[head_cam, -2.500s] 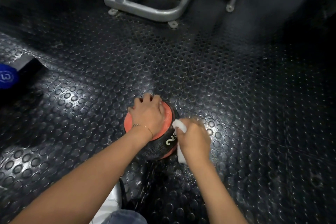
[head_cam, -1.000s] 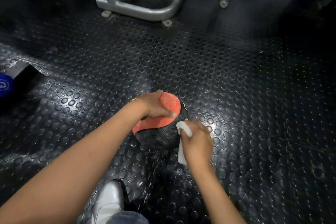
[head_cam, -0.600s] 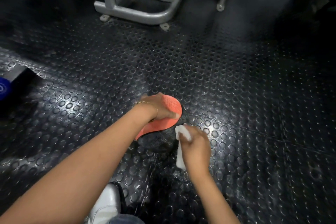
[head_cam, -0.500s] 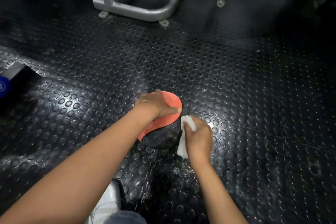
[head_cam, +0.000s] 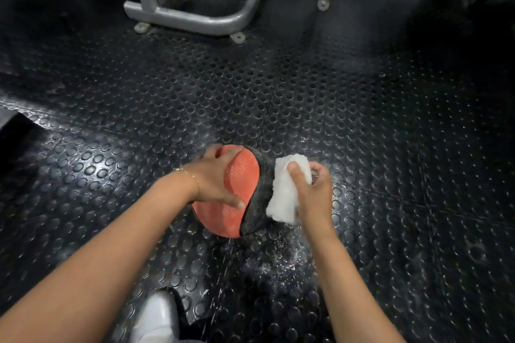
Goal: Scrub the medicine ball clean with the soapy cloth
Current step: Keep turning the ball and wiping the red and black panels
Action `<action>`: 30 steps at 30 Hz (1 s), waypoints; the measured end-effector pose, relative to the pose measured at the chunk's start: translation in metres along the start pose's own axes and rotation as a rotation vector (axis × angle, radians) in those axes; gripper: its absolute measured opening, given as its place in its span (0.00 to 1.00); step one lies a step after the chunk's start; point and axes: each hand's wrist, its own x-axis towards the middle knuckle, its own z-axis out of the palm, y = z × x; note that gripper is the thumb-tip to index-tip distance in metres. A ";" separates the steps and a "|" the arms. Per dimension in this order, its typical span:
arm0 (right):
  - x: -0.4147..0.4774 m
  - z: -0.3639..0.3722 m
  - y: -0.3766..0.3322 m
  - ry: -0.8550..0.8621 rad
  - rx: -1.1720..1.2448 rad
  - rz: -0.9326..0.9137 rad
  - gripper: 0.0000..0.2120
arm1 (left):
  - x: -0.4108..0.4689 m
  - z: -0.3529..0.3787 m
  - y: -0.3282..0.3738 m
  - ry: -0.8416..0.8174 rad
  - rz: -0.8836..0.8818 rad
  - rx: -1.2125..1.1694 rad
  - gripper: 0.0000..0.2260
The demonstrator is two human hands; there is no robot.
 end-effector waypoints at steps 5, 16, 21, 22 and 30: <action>-0.019 0.019 0.008 -0.098 -0.367 -0.140 0.23 | 0.003 0.003 0.002 0.025 -0.090 -0.057 0.56; -0.023 0.017 0.016 -0.003 -0.422 -0.132 0.14 | -0.008 0.014 0.005 -0.021 -0.088 0.071 0.58; -0.029 0.006 0.004 -0.085 -0.393 -0.172 0.17 | -0.011 0.014 0.016 -0.051 -0.081 0.055 0.55; -0.033 0.004 0.005 -0.092 -0.354 -0.191 0.19 | -0.011 0.014 0.018 -0.049 -0.086 0.016 0.53; -0.047 -0.006 0.016 -0.051 -0.270 -0.111 0.15 | -0.016 0.032 0.035 -0.096 -0.239 0.011 0.60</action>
